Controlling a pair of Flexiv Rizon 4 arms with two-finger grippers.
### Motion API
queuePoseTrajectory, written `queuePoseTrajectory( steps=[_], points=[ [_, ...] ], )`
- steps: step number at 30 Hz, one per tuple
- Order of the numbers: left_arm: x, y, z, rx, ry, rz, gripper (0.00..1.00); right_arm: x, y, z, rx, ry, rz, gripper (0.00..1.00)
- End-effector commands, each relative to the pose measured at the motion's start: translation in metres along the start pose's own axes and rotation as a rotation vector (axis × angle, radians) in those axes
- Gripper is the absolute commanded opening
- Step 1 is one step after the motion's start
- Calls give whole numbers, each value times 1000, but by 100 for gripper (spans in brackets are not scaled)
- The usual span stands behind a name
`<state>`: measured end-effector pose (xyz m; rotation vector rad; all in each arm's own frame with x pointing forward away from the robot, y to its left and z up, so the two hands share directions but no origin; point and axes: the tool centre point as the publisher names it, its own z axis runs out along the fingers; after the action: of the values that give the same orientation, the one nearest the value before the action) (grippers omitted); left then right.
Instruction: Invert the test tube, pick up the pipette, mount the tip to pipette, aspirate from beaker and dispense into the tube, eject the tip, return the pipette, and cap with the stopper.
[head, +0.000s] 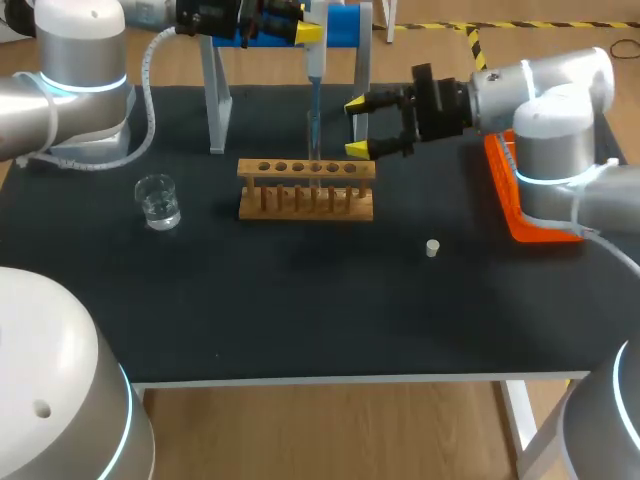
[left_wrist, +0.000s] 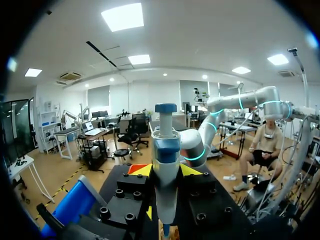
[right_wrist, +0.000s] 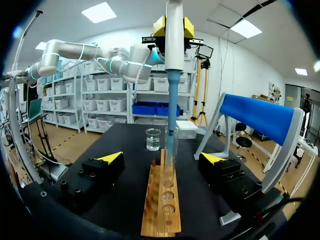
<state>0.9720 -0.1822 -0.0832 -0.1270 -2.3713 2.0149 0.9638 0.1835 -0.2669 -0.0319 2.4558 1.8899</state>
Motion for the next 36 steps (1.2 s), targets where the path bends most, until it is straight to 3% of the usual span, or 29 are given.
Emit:
queuePoseTrajectory(
  steps=[1,12,24,36],
  points=[
    [-1,-1,0,-2,2,-1,0,-11,-3,19,19,19,2,100],
    [-1,-1,0,-2,2,-1,0,-13,-6,52,96,38,-7,100],
    [-1,-1,0,-2,2,-1,0,-19,-12,67,151,32,-2,100],
    [-1,-1,0,-2,2,-1,0,-17,-20,82,260,20,8,100]
  ],
)
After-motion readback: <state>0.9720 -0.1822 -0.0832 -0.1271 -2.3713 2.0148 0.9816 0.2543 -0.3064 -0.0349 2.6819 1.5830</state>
